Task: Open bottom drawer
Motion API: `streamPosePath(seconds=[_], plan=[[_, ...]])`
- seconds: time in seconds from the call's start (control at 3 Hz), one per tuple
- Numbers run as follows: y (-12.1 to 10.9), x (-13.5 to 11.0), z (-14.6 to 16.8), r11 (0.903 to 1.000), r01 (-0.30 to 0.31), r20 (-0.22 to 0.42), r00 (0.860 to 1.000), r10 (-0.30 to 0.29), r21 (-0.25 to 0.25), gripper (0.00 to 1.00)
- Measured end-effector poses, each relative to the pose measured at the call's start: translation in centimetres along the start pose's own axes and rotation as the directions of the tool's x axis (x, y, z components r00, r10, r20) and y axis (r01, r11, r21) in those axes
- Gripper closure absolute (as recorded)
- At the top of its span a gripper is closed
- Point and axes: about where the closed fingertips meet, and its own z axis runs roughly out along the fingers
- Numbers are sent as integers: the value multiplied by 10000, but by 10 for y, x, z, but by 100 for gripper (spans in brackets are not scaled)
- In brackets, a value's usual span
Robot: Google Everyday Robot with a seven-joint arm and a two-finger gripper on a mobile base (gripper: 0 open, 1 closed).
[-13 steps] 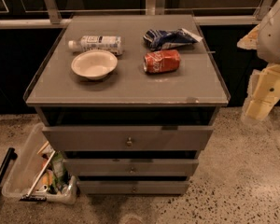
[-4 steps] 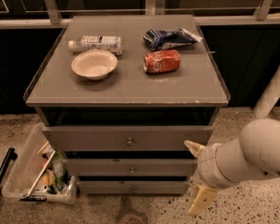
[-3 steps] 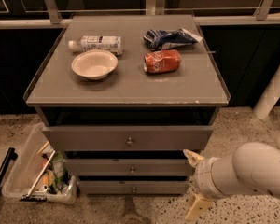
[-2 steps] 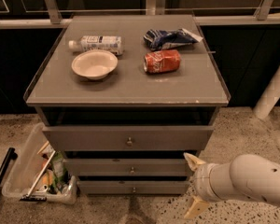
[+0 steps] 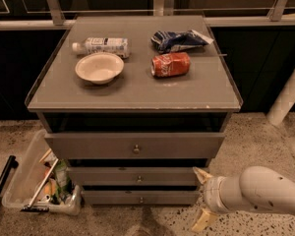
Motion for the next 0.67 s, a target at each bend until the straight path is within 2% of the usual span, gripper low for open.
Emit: streamPosePath(seconds=[0.33,0.67], plan=[[1,-2,18,9996,278,243,9993,-278,-6,0],[3,2,58,9970,744,646,9950,-758,229,0]])
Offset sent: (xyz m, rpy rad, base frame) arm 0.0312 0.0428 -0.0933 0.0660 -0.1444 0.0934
